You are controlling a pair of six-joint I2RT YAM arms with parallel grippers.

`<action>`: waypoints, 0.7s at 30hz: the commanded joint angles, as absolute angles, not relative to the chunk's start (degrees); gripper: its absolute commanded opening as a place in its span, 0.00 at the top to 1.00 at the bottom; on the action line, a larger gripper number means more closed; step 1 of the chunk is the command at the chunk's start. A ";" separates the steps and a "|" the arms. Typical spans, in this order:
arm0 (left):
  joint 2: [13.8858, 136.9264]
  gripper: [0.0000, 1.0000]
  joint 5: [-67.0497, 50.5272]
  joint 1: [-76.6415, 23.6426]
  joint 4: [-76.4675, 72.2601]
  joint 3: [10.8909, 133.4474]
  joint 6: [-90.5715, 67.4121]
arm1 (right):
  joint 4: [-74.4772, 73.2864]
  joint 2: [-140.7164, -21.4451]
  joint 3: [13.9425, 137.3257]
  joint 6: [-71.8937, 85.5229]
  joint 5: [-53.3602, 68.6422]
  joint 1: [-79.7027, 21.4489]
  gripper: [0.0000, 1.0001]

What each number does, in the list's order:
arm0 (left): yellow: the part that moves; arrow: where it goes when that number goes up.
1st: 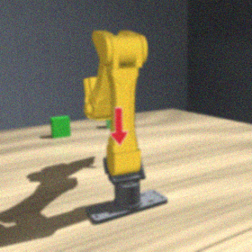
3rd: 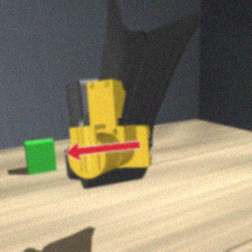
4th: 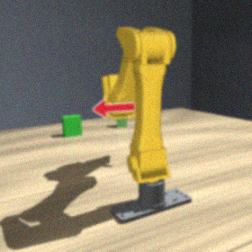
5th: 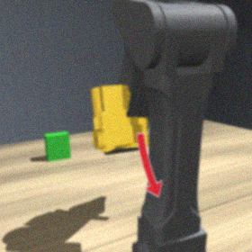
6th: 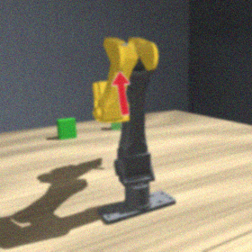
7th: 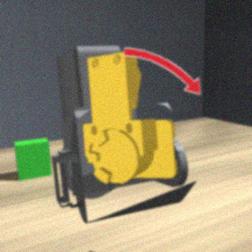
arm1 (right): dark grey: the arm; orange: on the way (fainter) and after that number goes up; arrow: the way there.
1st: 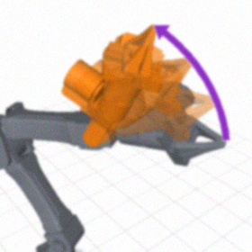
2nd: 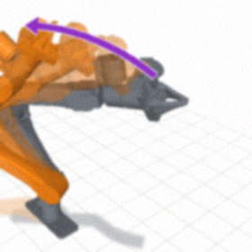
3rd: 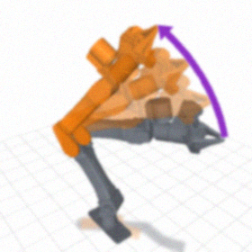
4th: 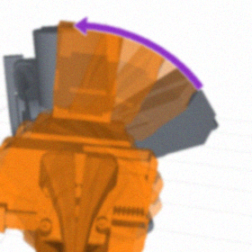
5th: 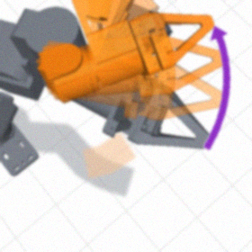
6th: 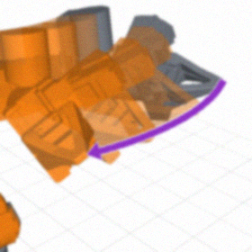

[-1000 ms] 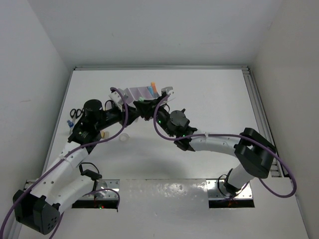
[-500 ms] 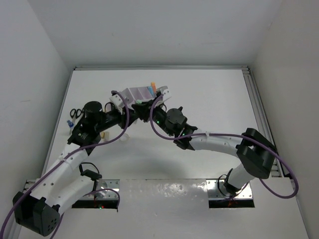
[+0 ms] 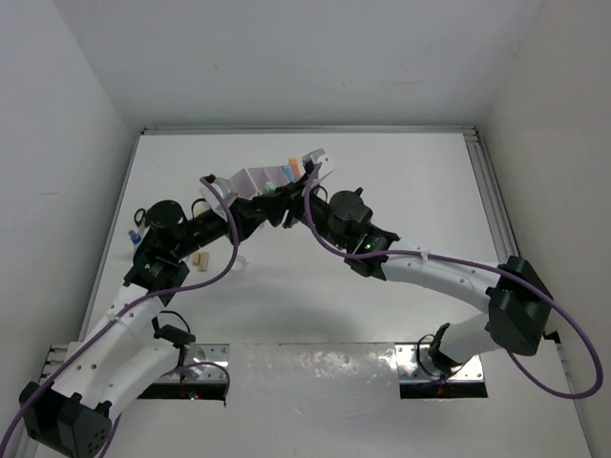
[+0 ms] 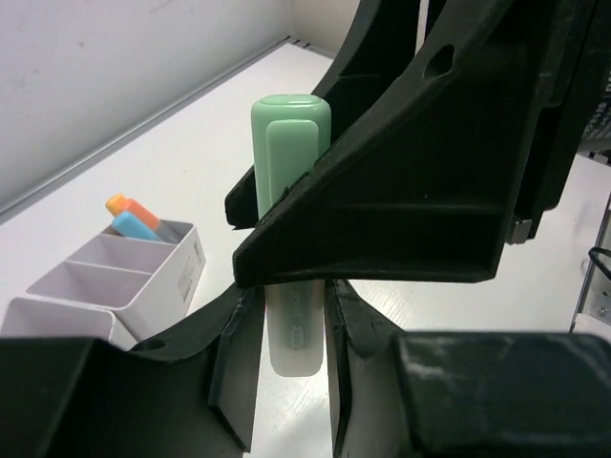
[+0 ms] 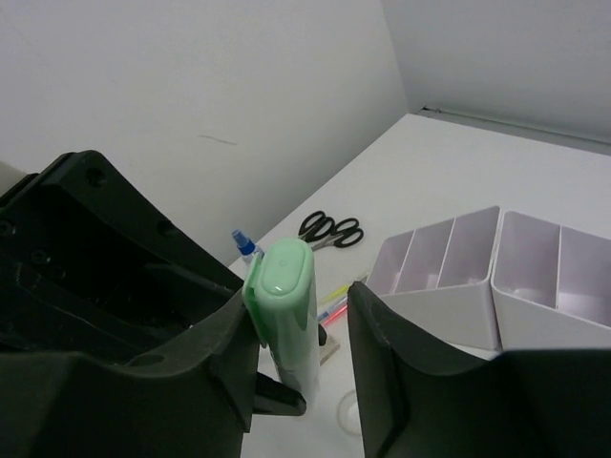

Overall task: Sort the stationery into containers
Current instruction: Close the pen cap on the pen.

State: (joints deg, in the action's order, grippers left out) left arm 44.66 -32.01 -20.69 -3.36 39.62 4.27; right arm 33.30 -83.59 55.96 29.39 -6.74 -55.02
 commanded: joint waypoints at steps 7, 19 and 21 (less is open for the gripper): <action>42.63 1.00 -35.42 -21.71 -15.47 41.40 3.96 | 21.80 -78.06 58.27 27.51 -1.06 -54.40 0.46; 42.98 1.00 -35.60 -21.71 -14.24 41.57 3.52 | 9.67 -72.25 69.17 22.24 3.25 -54.40 0.29; 42.80 1.00 -35.77 -21.62 -13.71 41.75 3.78 | 8.27 -70.93 70.13 21.71 3.25 -54.40 0.27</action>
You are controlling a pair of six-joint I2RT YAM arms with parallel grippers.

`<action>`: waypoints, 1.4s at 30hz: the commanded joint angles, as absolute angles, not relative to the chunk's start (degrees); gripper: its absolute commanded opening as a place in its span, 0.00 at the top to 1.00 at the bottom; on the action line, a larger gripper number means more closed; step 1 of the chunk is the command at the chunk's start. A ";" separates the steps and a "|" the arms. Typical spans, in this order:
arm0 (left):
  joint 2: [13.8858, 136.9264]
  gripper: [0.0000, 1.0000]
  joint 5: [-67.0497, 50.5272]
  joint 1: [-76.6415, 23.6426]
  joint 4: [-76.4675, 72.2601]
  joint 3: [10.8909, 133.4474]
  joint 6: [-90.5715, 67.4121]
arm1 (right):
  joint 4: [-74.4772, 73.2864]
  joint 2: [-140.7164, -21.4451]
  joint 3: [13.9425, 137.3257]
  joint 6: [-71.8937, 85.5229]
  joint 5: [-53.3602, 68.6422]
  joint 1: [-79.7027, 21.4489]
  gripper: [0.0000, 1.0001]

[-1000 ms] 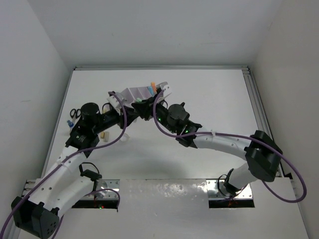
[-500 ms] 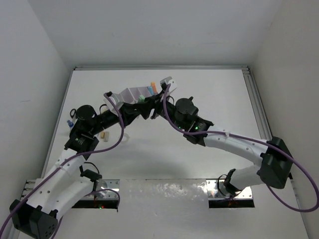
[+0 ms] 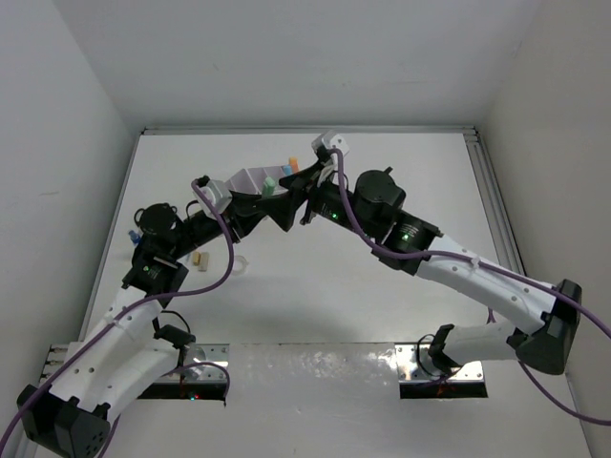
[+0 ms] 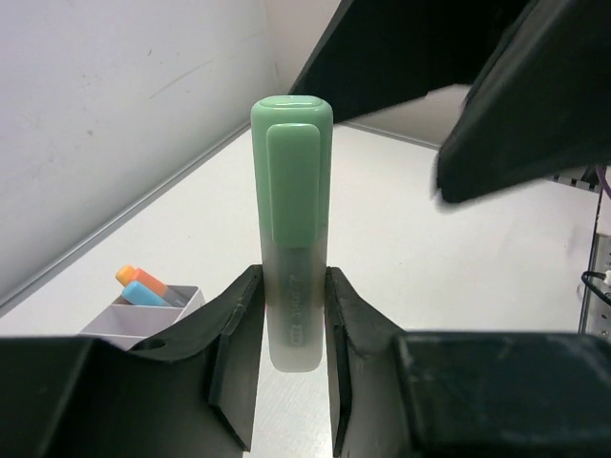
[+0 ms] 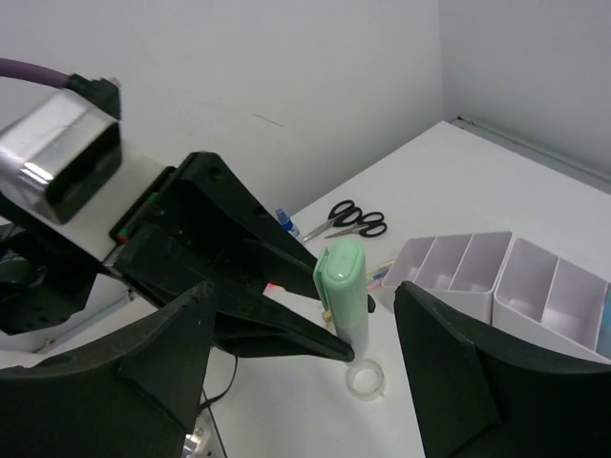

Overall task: Sort the stationery into containers
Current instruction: Close the pen cap on the pen.

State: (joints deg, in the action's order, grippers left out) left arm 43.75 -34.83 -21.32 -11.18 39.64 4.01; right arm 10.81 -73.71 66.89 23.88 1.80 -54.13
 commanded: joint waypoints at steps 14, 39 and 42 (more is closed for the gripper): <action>43.15 1.00 -36.56 -23.12 -10.02 42.63 8.17 | 11.08 -72.68 70.92 21.53 -10.38 -55.90 0.35; 44.65 1.00 -31.38 -23.29 -22.23 44.29 2.37 | 19.51 -81.20 55.39 26.46 -13.27 -59.94 1.00; 44.91 1.00 -31.38 -23.64 -23.82 45.70 4.48 | 22.49 -82.88 51.60 26.45 -14.32 -61.26 1.00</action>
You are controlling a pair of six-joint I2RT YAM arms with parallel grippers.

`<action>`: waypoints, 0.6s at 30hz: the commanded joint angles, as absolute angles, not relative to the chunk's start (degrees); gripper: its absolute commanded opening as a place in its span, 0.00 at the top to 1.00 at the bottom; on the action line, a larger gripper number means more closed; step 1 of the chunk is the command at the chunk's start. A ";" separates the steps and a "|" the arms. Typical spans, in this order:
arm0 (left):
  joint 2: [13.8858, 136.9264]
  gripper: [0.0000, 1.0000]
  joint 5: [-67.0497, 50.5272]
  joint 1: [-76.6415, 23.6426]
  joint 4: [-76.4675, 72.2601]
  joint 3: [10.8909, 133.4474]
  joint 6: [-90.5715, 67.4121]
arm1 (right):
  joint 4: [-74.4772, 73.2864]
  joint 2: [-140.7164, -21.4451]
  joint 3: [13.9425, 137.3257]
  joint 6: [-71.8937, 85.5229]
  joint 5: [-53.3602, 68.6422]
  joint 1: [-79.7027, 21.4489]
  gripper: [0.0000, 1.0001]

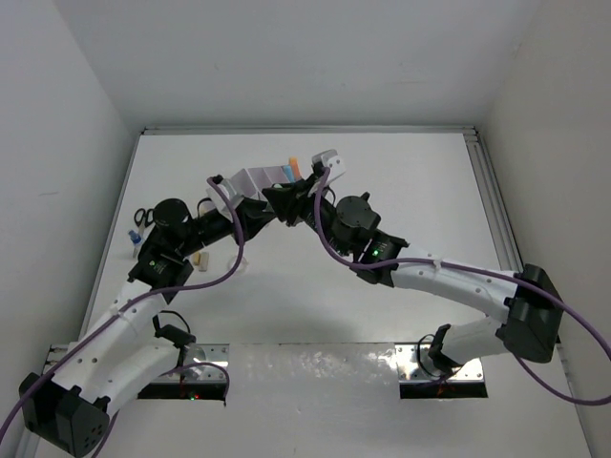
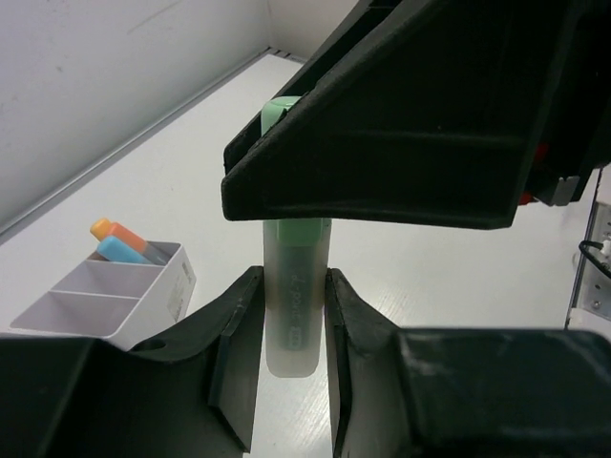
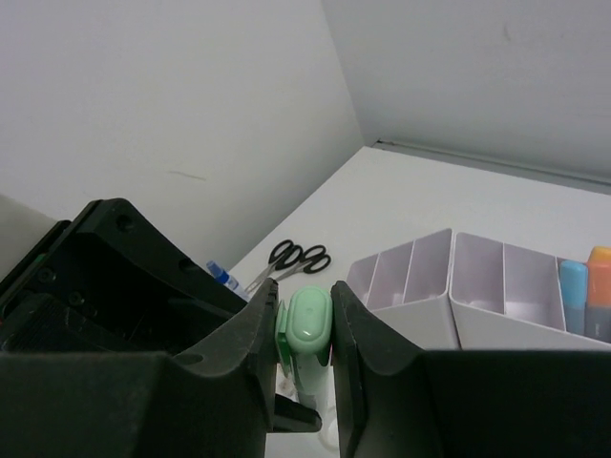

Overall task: Sort the stationery into containers
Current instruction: Close the pen cap on the pen.

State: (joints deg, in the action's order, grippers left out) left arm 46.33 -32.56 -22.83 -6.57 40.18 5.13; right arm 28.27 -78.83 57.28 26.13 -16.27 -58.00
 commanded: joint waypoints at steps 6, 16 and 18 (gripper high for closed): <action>44.39 1.00 -30.50 -23.64 -23.64 46.93 8.35 | 28.74 -85.07 45.70 29.09 -12.14 -61.44 1.00; 43.42 1.00 -31.99 -23.64 -17.15 46.76 9.40 | 25.50 -84.11 47.45 28.57 -9.59 -61.35 0.81; 43.33 1.00 -33.66 -23.64 -16.26 46.41 9.40 | 23.48 -84.02 49.82 27.52 -8.70 -61.26 0.67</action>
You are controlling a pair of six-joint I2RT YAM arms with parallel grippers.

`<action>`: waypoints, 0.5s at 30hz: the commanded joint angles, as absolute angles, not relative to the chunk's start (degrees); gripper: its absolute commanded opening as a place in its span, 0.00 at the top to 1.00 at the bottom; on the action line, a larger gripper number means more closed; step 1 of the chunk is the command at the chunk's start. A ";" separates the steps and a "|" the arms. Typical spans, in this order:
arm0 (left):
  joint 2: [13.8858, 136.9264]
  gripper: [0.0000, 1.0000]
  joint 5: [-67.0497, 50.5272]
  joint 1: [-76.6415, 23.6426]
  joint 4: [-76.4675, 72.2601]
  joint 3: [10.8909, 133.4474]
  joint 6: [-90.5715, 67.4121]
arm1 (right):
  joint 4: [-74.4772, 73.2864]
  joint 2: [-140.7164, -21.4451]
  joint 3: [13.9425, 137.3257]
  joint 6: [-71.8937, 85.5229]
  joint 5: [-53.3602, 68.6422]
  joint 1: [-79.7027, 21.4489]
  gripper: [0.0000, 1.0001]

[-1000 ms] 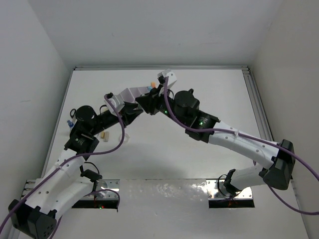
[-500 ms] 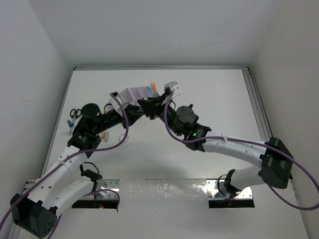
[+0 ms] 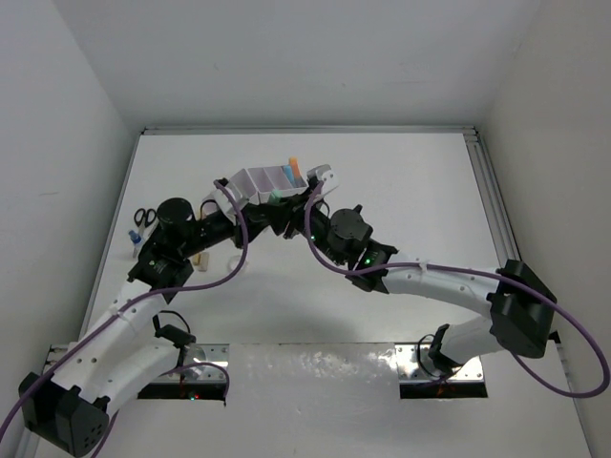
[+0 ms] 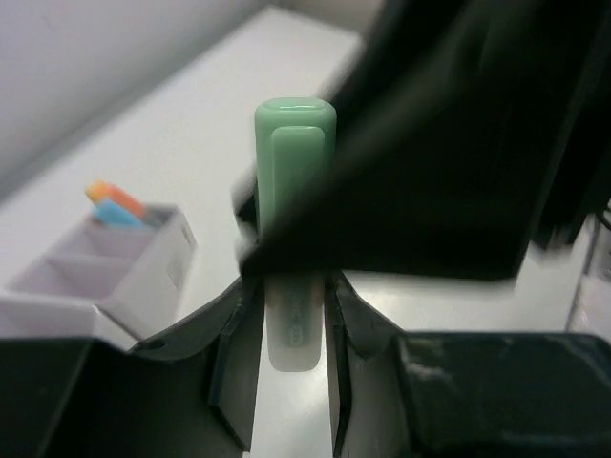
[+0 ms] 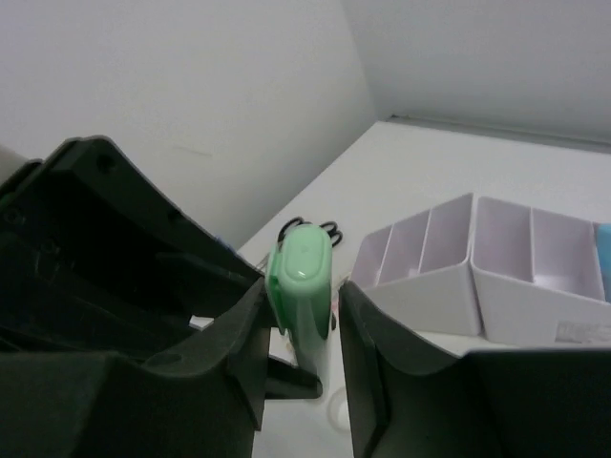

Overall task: Sort the stationery into containers
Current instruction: Close the pen cap on the pen.

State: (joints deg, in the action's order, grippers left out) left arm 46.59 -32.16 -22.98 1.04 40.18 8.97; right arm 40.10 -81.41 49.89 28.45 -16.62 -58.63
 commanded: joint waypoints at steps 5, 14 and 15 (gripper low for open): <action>42.45 1.00 -35.85 -23.99 -13.28 45.18 6.42 | 24.96 -82.10 51.24 26.99 -9.49 -60.82 0.70; 40.78 1.00 -34.46 -24.52 -11.60 43.68 5.28 | 26.28 -78.31 52.12 24.79 -10.29 -59.51 1.00; 40.78 1.00 -33.50 -24.52 -11.43 43.68 5.10 | 25.93 -78.22 52.82 24.87 -10.11 -59.33 1.00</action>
